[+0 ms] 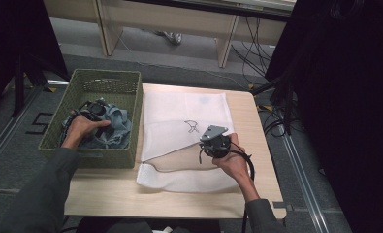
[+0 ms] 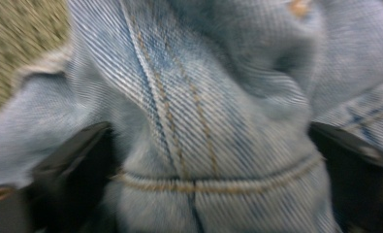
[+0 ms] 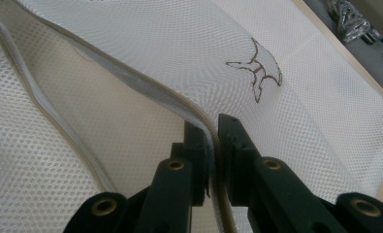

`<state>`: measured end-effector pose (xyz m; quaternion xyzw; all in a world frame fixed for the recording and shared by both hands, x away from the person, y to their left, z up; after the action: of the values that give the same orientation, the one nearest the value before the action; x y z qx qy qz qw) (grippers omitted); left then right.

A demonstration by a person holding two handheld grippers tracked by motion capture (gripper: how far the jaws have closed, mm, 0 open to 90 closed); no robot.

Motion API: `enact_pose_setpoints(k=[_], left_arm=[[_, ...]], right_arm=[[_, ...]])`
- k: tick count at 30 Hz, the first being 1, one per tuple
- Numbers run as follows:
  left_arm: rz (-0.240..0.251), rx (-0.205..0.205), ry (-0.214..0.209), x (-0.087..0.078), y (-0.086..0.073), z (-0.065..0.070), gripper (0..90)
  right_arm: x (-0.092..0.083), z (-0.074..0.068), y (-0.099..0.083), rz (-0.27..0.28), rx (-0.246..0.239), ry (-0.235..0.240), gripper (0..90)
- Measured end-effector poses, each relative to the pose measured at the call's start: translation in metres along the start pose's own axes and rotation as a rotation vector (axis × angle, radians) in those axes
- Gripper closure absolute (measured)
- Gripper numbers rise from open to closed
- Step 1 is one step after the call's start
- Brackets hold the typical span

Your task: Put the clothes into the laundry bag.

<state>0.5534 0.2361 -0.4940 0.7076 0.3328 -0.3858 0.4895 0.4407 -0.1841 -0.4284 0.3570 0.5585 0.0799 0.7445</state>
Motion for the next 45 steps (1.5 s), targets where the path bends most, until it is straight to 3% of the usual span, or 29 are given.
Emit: enact_pose_setpoints(k=[3,4,6,7,8,9,10,11,12,13,15,17,20,23,24,26,27,31,32,36,37,43,45], left_arm=[[0.004,0.03,-0.004,0.001,0.0,0.0,0.0],[0.017,0.073,-0.004,0.001,0.0,-0.004,0.0],[0.01,0.075,0.003,0.002,-0.002,-0.002,0.0],[0.029,0.093,0.011,0.004,-0.002,-0.003,0.0],[0.013,0.102,0.002,0.002,-0.003,-0.004,0.0],[0.024,0.07,-0.003,0.004,-0.004,-0.004,0.1],[0.019,0.068,-0.035,0.002,-0.005,-0.005,6.5],[0.006,0.076,-0.032,-0.002,-0.004,-0.006,15.8],[0.014,0.021,-0.056,-0.002,-0.005,-0.004,24.3],[-0.004,0.067,-0.054,-0.004,-0.004,-0.007,30.0],[-0.001,0.075,-0.069,-0.006,-0.003,-0.009,40.9],[0.038,0.113,-0.083,-0.009,-0.005,-0.008,46.6],[0.069,0.095,-0.096,-0.01,-0.006,-0.014,54.8],[0.098,0.102,-0.072,-0.015,-0.005,-0.012,58.2],[0.1,0.131,-0.063,-0.017,-0.005,-0.013,58.6],[0.125,0.109,-0.058,-0.023,-0.004,-0.013,60.2],[0.145,0.112,-0.055,-0.026,-0.003,-0.014,60.9],[0.204,0.161,-0.041,-0.048,-0.002,-0.018,62.1],[0.221,0.157,-0.047,-0.054,-0.001,-0.02,62.6],[0.29,0.173,-0.051,-0.084,0.003,-0.024,62.8],[0.3,0.19,-0.047,-0.091,0.004,-0.024,62.8],[0.384,0.212,-0.062,-0.144,0.01,-0.025,62.8],[0.405,0.226,-0.054,-0.163,0.012,-0.025,62.8]], right_arm=[[0.0,0.0,0.0,-0.002,0.003,0.001,82.7],[0.001,-0.002,-0.001,-0.003,0.02,0.004,82.7],[0.001,-0.002,0.0,-0.007,0.021,0.002,82.7],[0.002,-0.002,0.0,-0.008,0.014,-0.002,82.7],[0.002,-0.001,0.0,-0.008,0.0,0.007,82.7],[0.002,-0.002,0.0,-0.009,-0.003,0.001,82.7],[0.002,-0.004,0.0,-0.014,0.017,0.002,82.6],[0.002,-0.004,0.0,-0.012,0.013,0.002,82.7],[0.001,-0.003,0.0,-0.011,0.001,0.005,82.7],[0.001,-0.002,0.0,-0.01,-0.006,0.005,82.7],[0.0,-0.003,-0.001,-0.01,0.001,0.006,82.7],[-0.001,-0.005,-0.001,-0.007,0.023,0.002,82.7],[0.0,-0.003,-0.001,-0.005,0.011,0.003,82.7],[-0.001,-0.002,-0.001,-0.004,0.004,0.007,82.8],[-0.001,-0.002,-0.001,-0.001,0.012,0.007,82.8],[-0.002,-0.002,-0.002,0.002,0.028,0.006,82.8],[-0.002,-0.001,-0.001,0.003,0.01,0.004,82.9],[-0.003,-0.002,-0.001,0.006,0.035,0.002,83.2],[-0.003,-0.001,-0.001,0.004,0.002,0.002,83.4],[-0.004,-0.002,0.0,0.008,0.013,-0.008,83.8],[-0.004,-0.001,0.0,0.014,-0.003,-0.011,83.9],[-0.006,-0.002,0.001,0.019,0.021,-0.017,84.2],[-0.005,-0.001,0.001,0.013,0.001,-0.013,84.2]])
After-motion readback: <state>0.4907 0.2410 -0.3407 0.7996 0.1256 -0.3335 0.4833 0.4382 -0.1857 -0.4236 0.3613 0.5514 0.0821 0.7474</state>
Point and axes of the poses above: each handheld gripper's, and its own axes: x roughly forward along the jaws, y roughly out of its top, z roughly to its right, the point moved 1 cm from there along x, roughly forward along the jaws, and after that the axes turned 14 degrees about y, right-handed, at the moved point
